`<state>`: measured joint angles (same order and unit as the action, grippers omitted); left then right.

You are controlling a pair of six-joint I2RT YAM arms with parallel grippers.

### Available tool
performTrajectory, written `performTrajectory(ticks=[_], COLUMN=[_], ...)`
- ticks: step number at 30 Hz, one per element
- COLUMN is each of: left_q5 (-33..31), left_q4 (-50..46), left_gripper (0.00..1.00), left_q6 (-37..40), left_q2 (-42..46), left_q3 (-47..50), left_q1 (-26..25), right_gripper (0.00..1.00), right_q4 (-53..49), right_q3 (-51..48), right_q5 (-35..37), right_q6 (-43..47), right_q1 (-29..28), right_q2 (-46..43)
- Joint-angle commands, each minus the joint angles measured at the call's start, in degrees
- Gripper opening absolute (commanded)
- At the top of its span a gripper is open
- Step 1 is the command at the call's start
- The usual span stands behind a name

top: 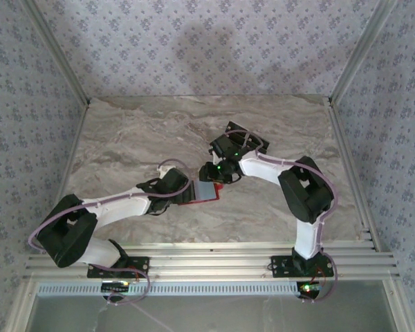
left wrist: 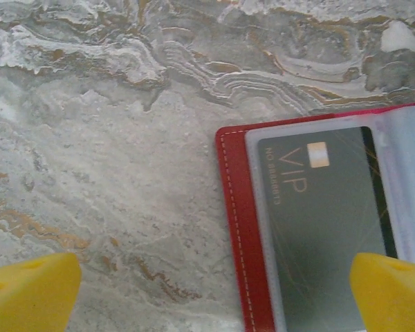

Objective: Put the credit cards into the card holder

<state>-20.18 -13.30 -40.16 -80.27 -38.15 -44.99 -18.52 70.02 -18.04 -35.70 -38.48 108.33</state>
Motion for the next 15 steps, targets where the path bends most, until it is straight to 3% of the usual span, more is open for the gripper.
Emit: performTrajectory(ticks=[1,15], left_q5=[-0.4,-0.8], left_q4=[0.0,1.8], left_gripper=[1.00,1.00], left_q6=[-0.3,0.2], left_q2=[-0.7,-2.1], left_q3=[-2.0,-3.5], left_q1=[-0.7,-3.7], right_gripper=[0.47,0.47], right_q4=[-0.6,2.5], right_q3=[1.4,0.0], right_q5=[-1.8,-3.6], right_q6=[1.2,0.1], right_q1=[0.0,-2.8], right_q2=[2.1,4.7])
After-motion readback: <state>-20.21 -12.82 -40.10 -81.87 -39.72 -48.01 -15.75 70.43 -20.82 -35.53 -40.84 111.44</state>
